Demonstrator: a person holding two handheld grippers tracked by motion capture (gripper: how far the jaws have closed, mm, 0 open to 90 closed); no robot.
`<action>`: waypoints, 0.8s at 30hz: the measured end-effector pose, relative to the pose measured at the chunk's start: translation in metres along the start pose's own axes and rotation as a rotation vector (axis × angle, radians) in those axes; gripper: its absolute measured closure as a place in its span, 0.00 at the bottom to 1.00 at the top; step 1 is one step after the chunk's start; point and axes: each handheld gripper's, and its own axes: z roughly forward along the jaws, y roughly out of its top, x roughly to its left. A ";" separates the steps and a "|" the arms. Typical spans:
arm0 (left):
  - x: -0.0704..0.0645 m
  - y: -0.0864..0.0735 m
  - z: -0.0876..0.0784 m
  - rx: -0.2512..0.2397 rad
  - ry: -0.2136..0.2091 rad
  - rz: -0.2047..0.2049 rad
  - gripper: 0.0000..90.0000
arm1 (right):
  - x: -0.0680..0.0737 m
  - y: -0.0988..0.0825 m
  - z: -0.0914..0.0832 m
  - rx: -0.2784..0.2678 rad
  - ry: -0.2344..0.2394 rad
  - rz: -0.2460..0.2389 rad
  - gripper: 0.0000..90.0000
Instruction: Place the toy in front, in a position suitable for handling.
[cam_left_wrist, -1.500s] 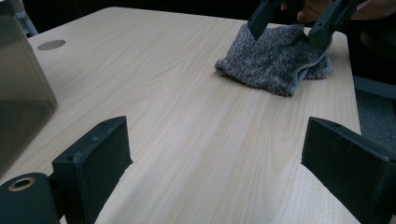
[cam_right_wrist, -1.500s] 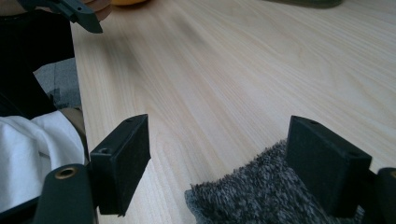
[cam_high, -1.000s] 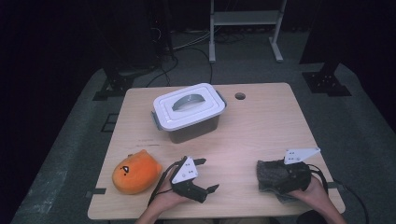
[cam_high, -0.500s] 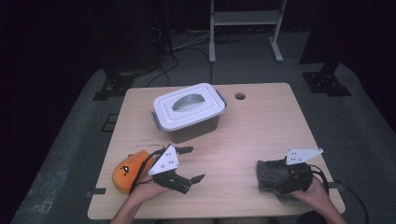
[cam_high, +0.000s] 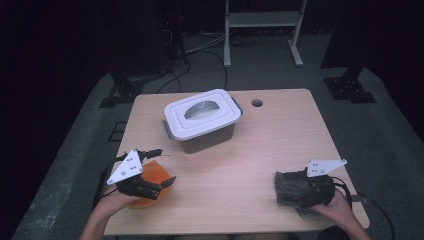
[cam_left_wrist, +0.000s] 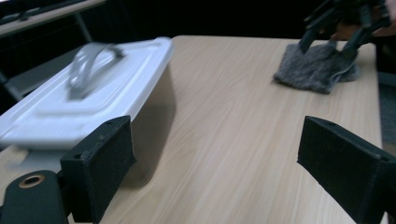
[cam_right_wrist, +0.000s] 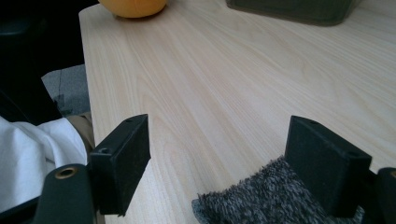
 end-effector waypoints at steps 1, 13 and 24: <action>0.002 -0.004 -0.004 0.011 0.015 -0.008 0.11 | 0.000 0.000 0.001 0.002 0.001 -0.001 0.24; 0.023 -0.056 -0.031 0.115 0.075 -0.122 0.13 | -0.001 0.000 0.000 -0.007 0.006 0.001 0.24; 0.022 -0.087 -0.033 0.152 0.062 -0.216 0.10 | -0.001 0.001 -0.001 -0.016 0.008 0.001 0.24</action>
